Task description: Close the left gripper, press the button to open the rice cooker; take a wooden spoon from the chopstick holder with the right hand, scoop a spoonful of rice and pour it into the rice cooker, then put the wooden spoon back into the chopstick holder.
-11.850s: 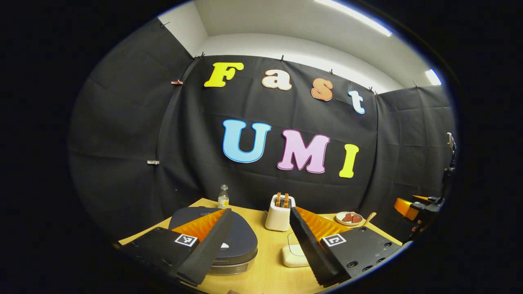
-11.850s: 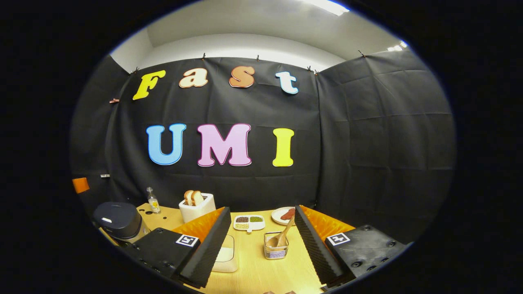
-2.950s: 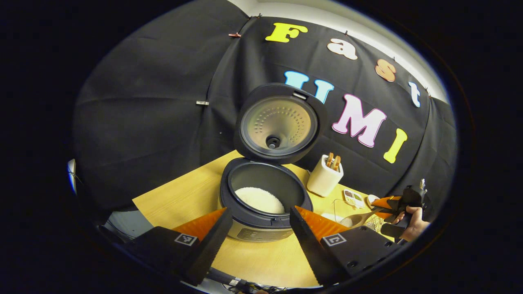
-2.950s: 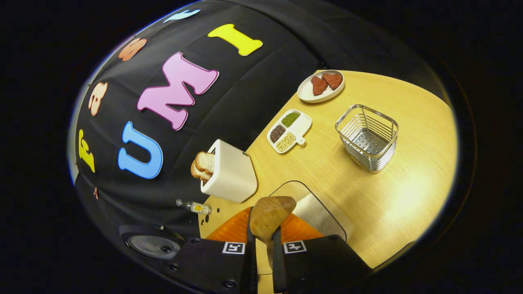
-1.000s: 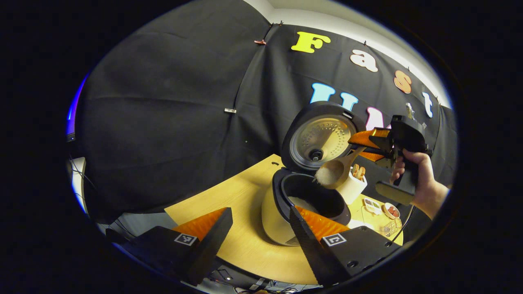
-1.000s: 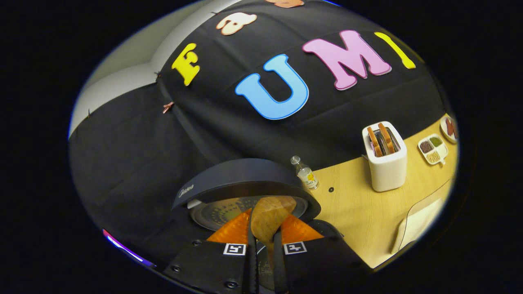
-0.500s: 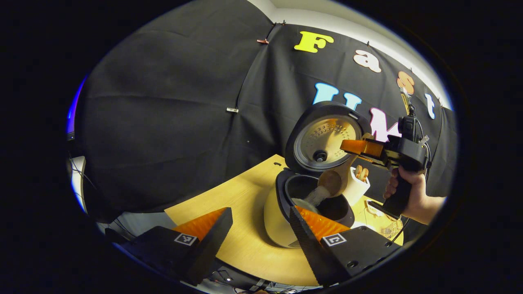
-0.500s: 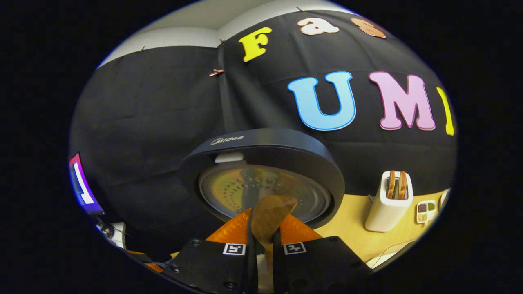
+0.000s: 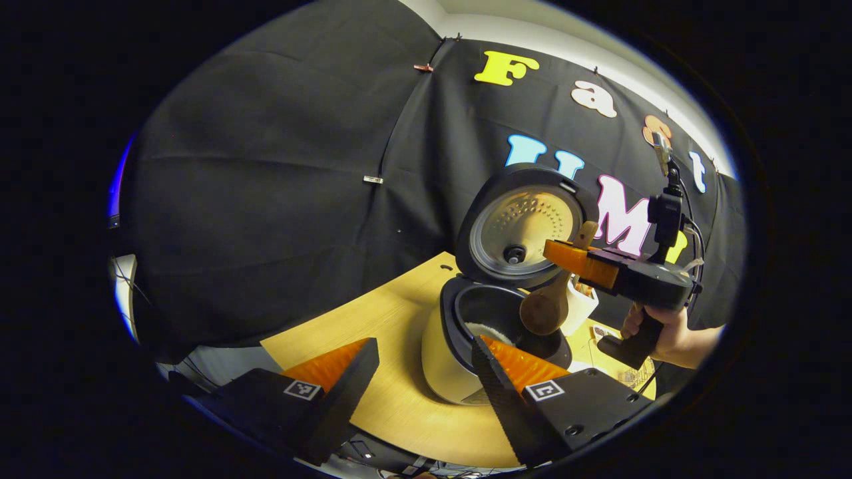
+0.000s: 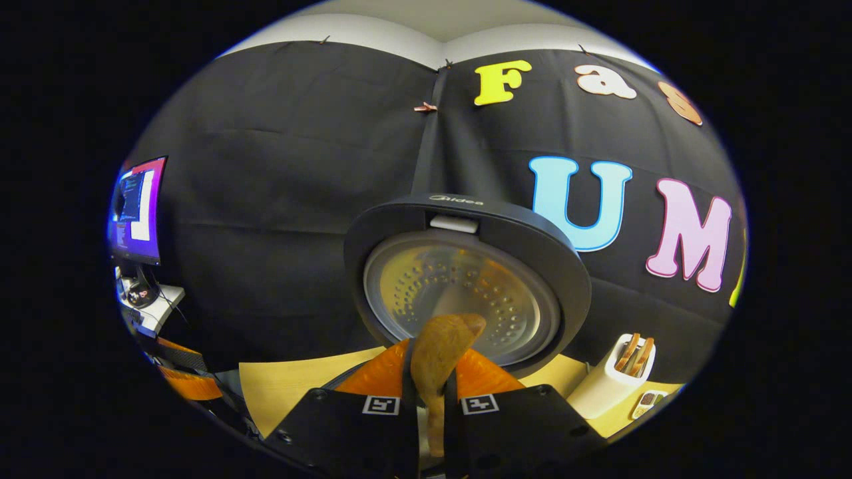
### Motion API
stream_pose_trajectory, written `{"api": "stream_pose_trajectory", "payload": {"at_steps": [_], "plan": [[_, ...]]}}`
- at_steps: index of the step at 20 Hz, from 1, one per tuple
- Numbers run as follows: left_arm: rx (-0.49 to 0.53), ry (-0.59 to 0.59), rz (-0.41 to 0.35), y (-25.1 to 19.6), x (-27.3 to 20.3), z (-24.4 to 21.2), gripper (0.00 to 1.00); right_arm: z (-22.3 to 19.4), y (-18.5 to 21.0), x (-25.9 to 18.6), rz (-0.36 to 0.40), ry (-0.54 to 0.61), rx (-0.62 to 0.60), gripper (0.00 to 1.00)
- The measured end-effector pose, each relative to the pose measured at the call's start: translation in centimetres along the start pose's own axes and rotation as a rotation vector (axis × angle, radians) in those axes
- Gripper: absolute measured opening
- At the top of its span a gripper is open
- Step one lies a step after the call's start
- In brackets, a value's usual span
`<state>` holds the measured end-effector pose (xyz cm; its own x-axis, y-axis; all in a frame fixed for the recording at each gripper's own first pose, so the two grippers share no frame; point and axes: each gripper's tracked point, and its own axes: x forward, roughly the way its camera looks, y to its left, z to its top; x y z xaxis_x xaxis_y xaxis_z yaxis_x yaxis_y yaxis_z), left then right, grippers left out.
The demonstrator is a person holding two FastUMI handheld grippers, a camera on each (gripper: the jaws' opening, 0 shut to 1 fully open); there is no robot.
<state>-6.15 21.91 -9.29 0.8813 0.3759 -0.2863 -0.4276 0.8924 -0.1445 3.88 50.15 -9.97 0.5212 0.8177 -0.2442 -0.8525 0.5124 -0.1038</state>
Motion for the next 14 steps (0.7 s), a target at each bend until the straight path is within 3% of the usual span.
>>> {"api": "stream_pose_trajectory", "payload": {"at_steps": [3, 6, 9, 13, 14], "plan": [[0.003, -0.009, -0.005, -0.7, 0.0, 0.1, 0.95, -0.6, -0.2, -0.6, -0.009, 0.023, 0.024, 0.19], [0.008, -0.013, -0.016, -1.5, -0.3, 0.1, 0.95, 0.6, -1.5, -1.5, -0.044, 0.010, 0.160, 0.19], [0.008, -0.013, -0.036, -2.8, -0.4, -0.1, 0.95, 1.8, -4.2, -3.1, -0.097, -0.006, 0.311, 0.19], [0.002, -0.003, -0.104, -6.4, 0.1, -0.2, 0.92, 1.9, -9.8, -6.8, -0.215, -0.015, 0.485, 0.18], [0.002, 0.000, -0.120, -7.3, 0.3, -0.2, 0.95, 2.0, -11.8, -8.1, -0.252, -0.028, 0.522, 0.19]]}}
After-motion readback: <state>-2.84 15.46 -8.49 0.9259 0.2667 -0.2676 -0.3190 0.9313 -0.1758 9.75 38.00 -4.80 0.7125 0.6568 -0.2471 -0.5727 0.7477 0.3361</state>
